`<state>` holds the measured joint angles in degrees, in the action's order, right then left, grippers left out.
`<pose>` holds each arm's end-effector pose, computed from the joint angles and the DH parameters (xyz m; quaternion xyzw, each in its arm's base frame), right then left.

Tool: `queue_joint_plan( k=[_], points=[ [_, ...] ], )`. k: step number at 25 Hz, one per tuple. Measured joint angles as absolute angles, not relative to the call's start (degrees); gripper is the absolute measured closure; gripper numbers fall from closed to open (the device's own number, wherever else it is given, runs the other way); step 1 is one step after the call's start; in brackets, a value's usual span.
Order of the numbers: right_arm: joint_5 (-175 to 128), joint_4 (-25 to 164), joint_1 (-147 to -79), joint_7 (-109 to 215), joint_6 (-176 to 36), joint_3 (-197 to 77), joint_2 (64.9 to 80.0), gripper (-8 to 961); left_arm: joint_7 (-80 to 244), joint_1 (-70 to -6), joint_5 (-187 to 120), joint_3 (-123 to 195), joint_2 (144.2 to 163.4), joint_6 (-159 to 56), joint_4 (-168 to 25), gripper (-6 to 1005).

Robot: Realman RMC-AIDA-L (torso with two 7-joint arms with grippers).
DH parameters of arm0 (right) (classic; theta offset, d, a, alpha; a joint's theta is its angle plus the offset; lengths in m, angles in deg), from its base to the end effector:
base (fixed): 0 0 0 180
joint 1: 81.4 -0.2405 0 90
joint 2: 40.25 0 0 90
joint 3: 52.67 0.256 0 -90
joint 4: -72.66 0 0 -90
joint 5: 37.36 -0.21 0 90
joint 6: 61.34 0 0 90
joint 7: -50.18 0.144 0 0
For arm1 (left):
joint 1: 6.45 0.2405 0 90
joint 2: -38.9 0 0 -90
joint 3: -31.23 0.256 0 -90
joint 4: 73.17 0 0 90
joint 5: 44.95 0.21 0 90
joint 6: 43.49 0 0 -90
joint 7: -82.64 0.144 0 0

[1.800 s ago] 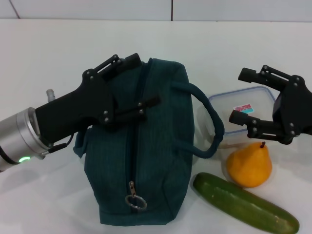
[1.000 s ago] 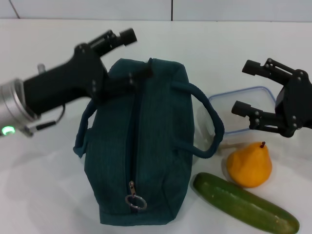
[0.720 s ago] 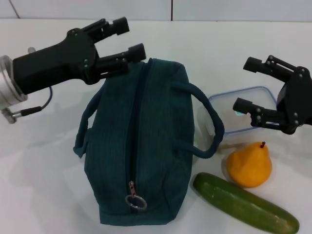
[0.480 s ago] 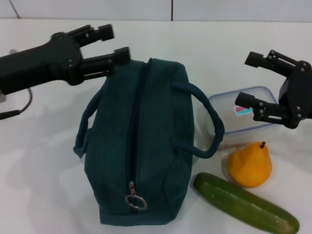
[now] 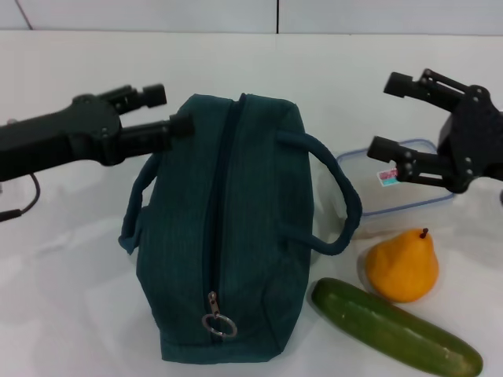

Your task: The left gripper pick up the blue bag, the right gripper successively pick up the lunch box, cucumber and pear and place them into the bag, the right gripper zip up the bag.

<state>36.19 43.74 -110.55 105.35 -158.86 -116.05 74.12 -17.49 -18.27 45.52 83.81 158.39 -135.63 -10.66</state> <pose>0.2122 0.3194 0.0146 -0.8934 0.0074 0.4281 0.1358 -0.2500 0.2885 0.0637 -0.8802 -0.2793 -0.3473 0.1634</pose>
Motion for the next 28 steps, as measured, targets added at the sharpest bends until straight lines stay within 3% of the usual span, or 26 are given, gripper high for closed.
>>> queue_joint_plan(
  k=[20, 28],
  points=[
    [36.45, 44.19, -111.72, 106.37, -155.84, -116.39, 74.48, 127, -10.83, -22.53, 49.31, 83.96, 158.24, -132.28, -20.42, 178],
    [36.47, 44.34, -110.8, 106.21, -155.8, -116.39, 74.88, 128, -9.98, -23.23, 49.7, 83.97, 158.23, -132.37, -21.32, 421]
  ],
)
